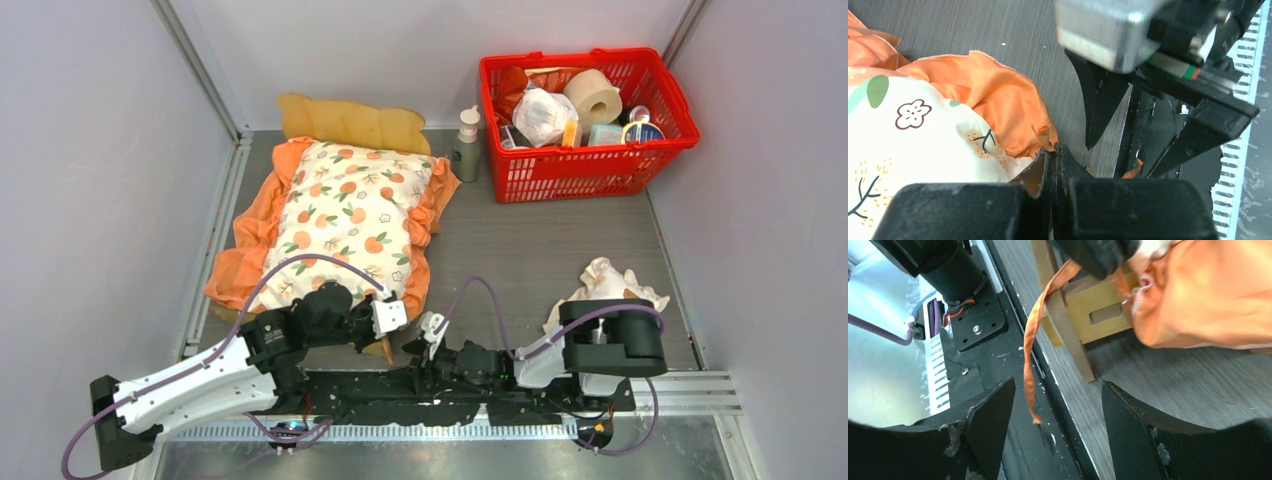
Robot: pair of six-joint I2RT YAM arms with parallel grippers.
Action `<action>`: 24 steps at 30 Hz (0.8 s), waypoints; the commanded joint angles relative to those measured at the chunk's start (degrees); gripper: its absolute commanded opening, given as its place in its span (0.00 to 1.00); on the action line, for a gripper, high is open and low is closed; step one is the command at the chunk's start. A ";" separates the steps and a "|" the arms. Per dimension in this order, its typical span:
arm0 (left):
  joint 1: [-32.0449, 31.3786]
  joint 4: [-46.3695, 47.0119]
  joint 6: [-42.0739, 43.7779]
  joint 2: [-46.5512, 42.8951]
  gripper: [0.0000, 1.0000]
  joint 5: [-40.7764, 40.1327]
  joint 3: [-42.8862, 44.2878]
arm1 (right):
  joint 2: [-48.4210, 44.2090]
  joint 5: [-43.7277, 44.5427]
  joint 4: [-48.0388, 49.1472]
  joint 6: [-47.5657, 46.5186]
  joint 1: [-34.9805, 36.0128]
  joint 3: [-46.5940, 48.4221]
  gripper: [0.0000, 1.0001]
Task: Set up the pet bed
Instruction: Tie the ropes to the bed frame.
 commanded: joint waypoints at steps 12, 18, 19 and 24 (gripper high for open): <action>-0.08 8.80 -0.75 -2.75 0.00 5.73 0.98 | 2.54 9.80 6.17 2.79 0.95 0.41 0.05; -0.04 9.07 -0.75 -2.62 0.00 6.85 0.63 | -4.14 14.09 1.48 2.31 -1.00 -1.16 0.05; -0.05 8.94 -0.75 -2.64 0.00 6.91 0.66 | -5.49 14.28 0.10 2.26 -1.51 -0.72 0.05; -0.03 8.17 -0.62 -2.52 0.00 6.96 0.73 | -7.96 14.65 -3.96 -0.12 -3.70 0.80 0.11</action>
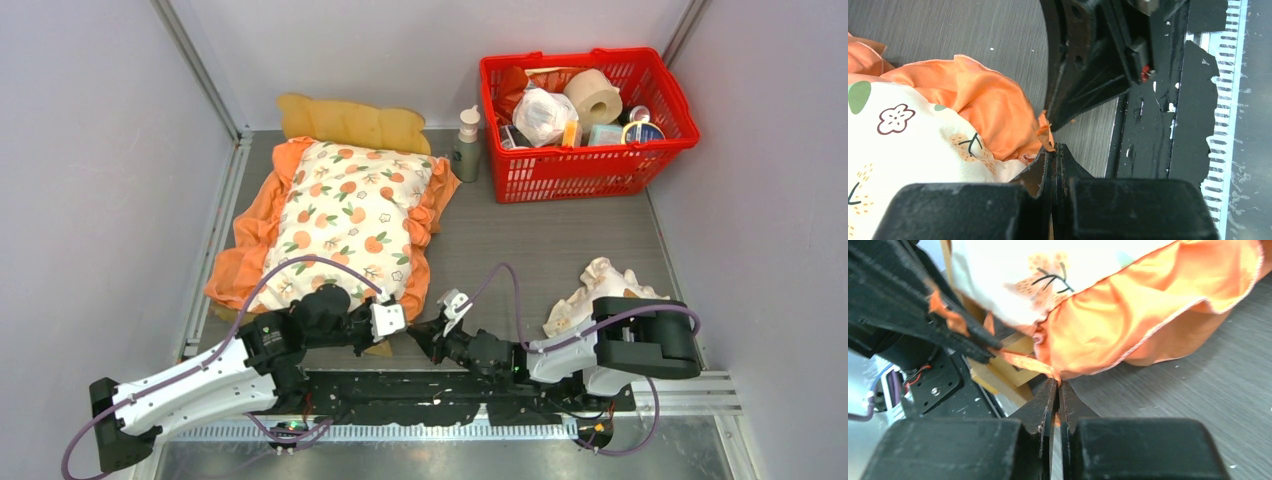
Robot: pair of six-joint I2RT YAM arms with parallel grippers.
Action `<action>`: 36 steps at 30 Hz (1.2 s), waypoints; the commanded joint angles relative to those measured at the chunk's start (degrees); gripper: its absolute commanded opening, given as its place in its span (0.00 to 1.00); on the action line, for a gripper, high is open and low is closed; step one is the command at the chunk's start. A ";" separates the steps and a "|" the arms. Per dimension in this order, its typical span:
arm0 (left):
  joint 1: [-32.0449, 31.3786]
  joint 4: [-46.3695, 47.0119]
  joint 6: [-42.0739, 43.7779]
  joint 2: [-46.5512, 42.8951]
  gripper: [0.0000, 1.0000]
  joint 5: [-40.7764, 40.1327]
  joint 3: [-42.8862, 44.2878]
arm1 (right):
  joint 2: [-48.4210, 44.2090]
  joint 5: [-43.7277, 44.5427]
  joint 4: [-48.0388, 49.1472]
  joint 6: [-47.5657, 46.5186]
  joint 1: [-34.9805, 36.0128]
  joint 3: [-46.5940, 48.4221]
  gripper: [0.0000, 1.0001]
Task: Set up the pet bed
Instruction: Tie the ropes to the bed frame.
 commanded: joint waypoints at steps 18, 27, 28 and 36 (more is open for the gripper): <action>-0.12 7.51 0.54 -1.91 0.00 3.57 1.22 | 1.64 -9.28 12.60 3.42 -7.81 4.60 0.05; -0.07 6.79 1.75 -3.68 0.00 3.18 0.37 | -6.15 -6.74 4.04 10.18 -7.94 3.42 0.05; -0.12 6.70 1.83 -3.69 0.00 3.10 0.42 | -7.68 -6.64 -1.24 11.30 -7.92 4.09 0.05; -0.07 5.55 3.21 -2.54 0.00 3.13 1.90 | -14.54 -2.72 -20.63 14.76 -8.06 7.90 0.05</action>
